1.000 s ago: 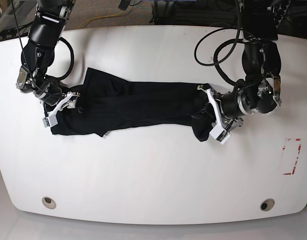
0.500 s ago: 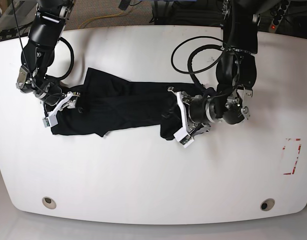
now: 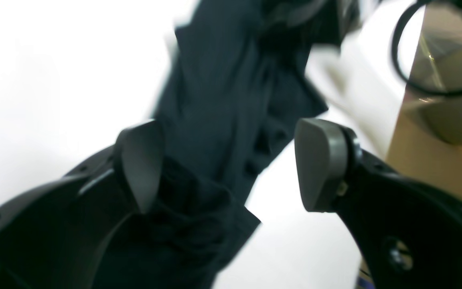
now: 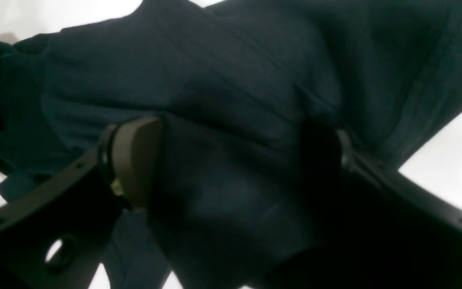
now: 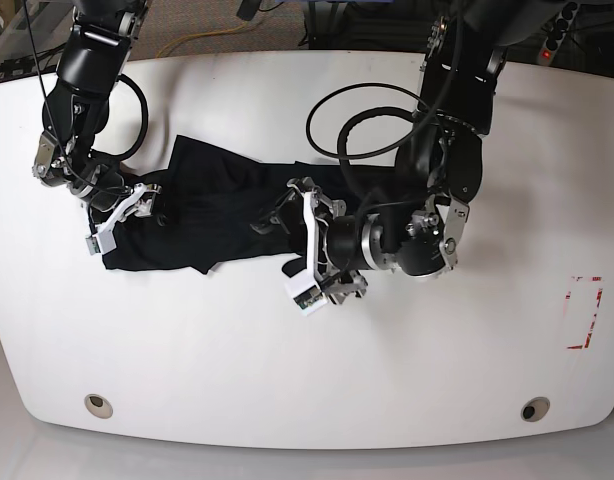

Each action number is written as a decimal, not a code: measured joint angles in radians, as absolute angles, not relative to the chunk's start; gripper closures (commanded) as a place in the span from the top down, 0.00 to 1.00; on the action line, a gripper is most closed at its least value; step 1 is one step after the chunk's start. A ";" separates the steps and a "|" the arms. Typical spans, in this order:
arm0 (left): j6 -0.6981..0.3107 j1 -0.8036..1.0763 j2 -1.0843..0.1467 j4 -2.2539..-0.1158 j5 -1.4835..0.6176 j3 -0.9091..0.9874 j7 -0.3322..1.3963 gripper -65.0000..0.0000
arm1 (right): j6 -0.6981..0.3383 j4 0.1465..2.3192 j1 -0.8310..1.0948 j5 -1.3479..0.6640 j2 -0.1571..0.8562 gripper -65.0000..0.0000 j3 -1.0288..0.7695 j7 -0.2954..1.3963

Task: Fold the T-shirt properly
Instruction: 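Move the left gripper inward along the strip and grasp its middle, then pull the grasped strip section with the left gripper, straightening the strip, then lift the strip end with the right gripper and fold it toward the left gripper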

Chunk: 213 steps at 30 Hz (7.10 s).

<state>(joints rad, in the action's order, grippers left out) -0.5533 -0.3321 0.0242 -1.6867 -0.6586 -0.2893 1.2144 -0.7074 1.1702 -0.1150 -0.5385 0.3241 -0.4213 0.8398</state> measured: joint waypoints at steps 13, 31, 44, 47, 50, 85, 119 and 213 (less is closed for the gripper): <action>-0.558 -0.196 -0.200 -1.786 -0.478 -0.160 1.213 0.72 | -0.707 1.170 -0.117 -0.538 0.324 0.77 -0.422 0.843; -0.553 -0.322 -0.058 -1.427 -0.368 -0.456 0.954 0.72 | -0.707 1.171 -0.120 -0.539 0.302 0.77 -0.422 0.838; -0.558 -0.379 0.027 -1.631 -0.375 -0.460 0.987 0.72 | -0.707 1.171 -0.120 -0.540 0.302 0.77 -0.421 0.840; -0.564 -0.357 -0.007 -1.687 -0.388 -0.410 1.044 0.72 | -0.707 1.171 -0.122 -0.546 0.302 0.77 -0.421 0.839; -0.562 -0.302 -0.058 -1.731 -0.373 -0.340 1.082 0.72 | -0.707 1.170 -0.131 -0.542 0.302 0.77 -0.422 0.851; -0.411 -0.240 0.080 -1.448 -0.333 -0.292 1.053 0.00 | -0.707 1.169 -0.134 -0.536 0.299 0.77 -0.422 0.849; -0.620 -0.089 -0.104 -1.708 -0.366 0.029 1.059 0.18 | -0.691 1.176 -0.191 -0.719 0.302 0.78 -0.419 1.023; -0.663 -0.144 -0.135 -1.369 -0.378 -0.134 0.930 0.18 | -0.670 1.788 -0.169 -0.667 0.169 0.14 -0.112 1.192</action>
